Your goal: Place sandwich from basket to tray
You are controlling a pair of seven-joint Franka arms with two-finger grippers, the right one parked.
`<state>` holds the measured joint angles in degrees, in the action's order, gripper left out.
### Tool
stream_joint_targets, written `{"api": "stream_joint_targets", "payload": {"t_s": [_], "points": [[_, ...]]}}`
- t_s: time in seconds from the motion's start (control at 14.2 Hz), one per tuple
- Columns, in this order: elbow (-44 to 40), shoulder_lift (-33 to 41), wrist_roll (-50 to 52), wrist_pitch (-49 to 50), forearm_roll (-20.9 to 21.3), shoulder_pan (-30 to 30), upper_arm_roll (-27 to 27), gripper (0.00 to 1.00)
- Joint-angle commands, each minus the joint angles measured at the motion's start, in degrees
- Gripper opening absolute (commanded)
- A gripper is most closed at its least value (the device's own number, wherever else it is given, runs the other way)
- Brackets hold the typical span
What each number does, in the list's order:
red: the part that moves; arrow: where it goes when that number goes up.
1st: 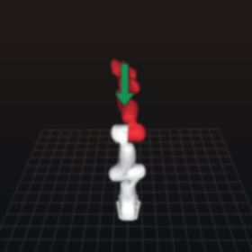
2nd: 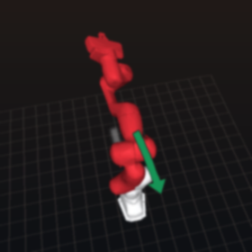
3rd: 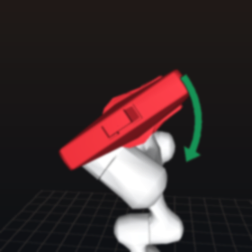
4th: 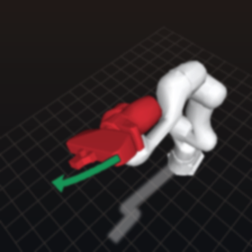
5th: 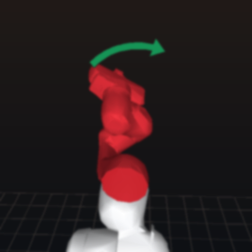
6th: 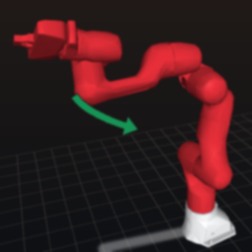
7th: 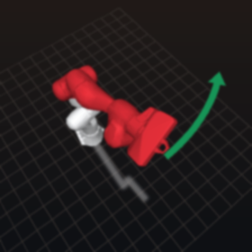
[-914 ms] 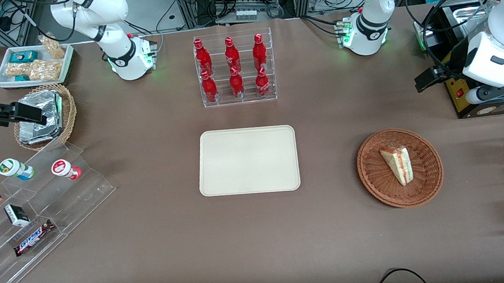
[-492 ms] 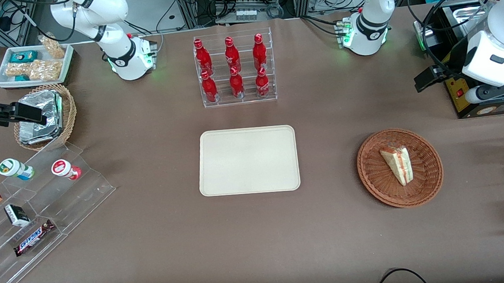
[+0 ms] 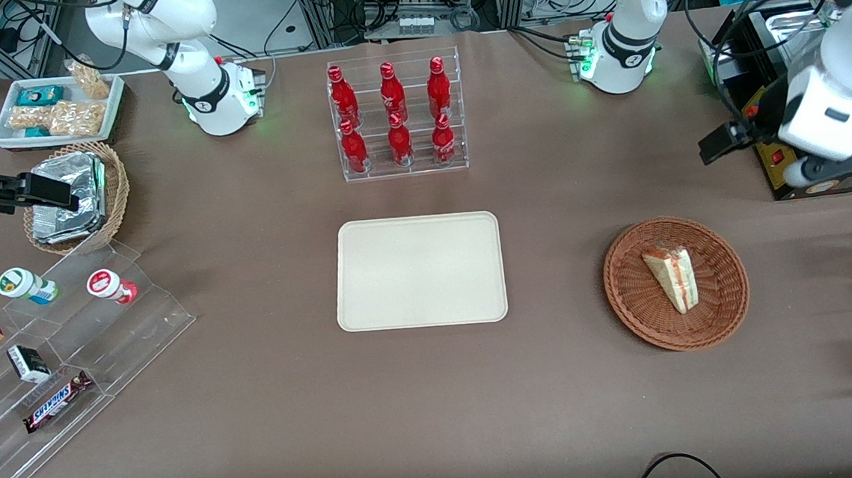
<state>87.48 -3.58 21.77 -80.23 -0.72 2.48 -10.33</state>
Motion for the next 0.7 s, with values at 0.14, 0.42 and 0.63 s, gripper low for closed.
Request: {"api": "stream_joint_targets", "payload": {"t_s": [0.14,0.42,0.63], "points": [[0.0,-9.9,0.0,-4.5,0.5,0.4,0.4,1.0],[6.9,-12.8,0.0,-18.0,0.6,2.6,0.4,1.0],[11.6,-13.6,0.0,-25.5,0.6,3.8,0.4,1.0]]}}
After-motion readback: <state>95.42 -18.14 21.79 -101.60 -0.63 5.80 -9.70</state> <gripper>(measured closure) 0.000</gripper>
